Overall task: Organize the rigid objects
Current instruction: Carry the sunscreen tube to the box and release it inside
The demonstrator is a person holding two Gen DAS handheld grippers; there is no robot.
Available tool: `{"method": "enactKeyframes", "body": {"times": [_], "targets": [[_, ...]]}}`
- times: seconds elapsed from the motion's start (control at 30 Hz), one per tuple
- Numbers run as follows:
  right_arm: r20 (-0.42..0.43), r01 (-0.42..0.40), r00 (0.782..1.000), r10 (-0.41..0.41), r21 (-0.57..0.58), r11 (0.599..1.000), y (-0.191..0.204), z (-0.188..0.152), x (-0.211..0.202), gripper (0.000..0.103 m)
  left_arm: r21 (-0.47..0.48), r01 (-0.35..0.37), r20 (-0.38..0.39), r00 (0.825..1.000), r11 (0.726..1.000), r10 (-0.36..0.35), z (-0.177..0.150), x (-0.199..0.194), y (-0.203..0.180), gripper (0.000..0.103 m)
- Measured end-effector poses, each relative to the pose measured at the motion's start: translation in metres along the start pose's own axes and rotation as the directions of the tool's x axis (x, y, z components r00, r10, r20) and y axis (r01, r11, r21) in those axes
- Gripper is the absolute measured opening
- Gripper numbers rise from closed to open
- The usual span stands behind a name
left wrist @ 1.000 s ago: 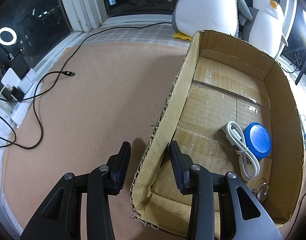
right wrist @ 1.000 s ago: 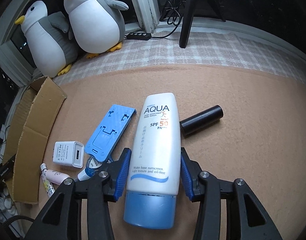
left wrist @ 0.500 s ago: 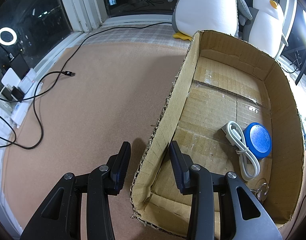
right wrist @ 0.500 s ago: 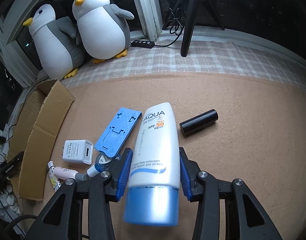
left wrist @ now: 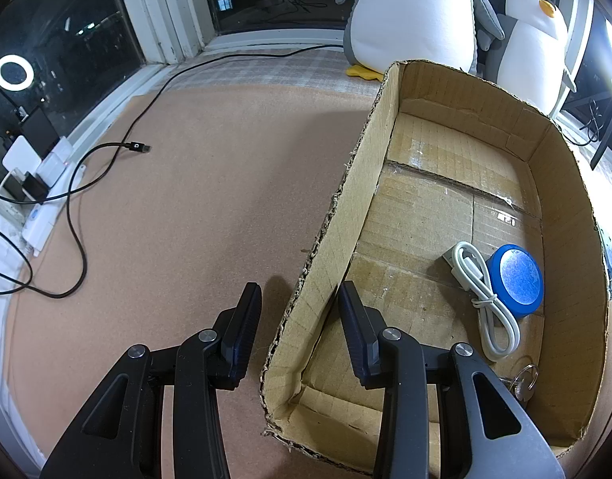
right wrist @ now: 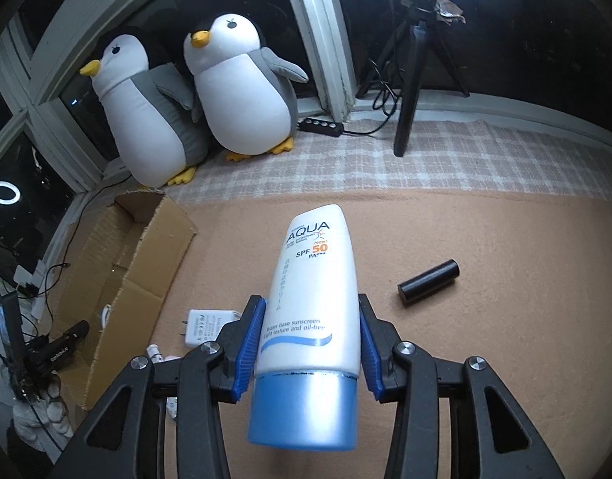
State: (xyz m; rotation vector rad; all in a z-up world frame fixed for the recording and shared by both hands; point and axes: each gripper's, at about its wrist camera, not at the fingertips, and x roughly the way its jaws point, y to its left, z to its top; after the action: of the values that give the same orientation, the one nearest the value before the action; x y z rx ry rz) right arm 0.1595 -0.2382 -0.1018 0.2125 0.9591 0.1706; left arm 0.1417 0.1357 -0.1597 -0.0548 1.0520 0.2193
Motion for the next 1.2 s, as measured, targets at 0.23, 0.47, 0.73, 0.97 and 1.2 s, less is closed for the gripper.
{"method": "enactKeyframes", "body": {"times": [0.23, 0.47, 0.73, 0.97, 1.2], "targets": [[0.023, -0.079, 0.996, 0.081, -0.094, 0.992, 0.059, 0.012, -0.006, 0.04, -0.002, 0.001, 0.0, 1.0, 1.0, -0.001, 0.0, 0.0, 0.0, 0.038], [0.003, -0.149, 0.988, 0.152, -0.195, 0.969, 0.127, 0.016, 0.008, 0.04, -0.007, 0.011, 0.002, 1.0, 1.0, -0.011, 0.001, 0.0, 0.001, 0.038], [-0.042, -0.187, 0.982, 0.182, -0.263, 0.946, 0.178, 0.013, 0.029, 0.04, -0.012, 0.022, 0.005, 1.0, 1.0, -0.022, 0.0, 0.001, 0.003, 0.038], [-0.071, -0.181, 0.983, 0.168, -0.28, 0.943, 0.197, 0.013, 0.05, 0.04, -0.014, 0.025, 0.006, 1.0, 1.0, -0.025, -0.001, 0.001, 0.003, 0.038], [-0.074, -0.167, 0.986, 0.152, -0.278, 0.946, 0.203, 0.017, 0.064, 0.061, -0.015, 0.02, 0.007, 1.0, 1.0, -0.02, 0.0, 0.001, 0.002, 0.038]]}}
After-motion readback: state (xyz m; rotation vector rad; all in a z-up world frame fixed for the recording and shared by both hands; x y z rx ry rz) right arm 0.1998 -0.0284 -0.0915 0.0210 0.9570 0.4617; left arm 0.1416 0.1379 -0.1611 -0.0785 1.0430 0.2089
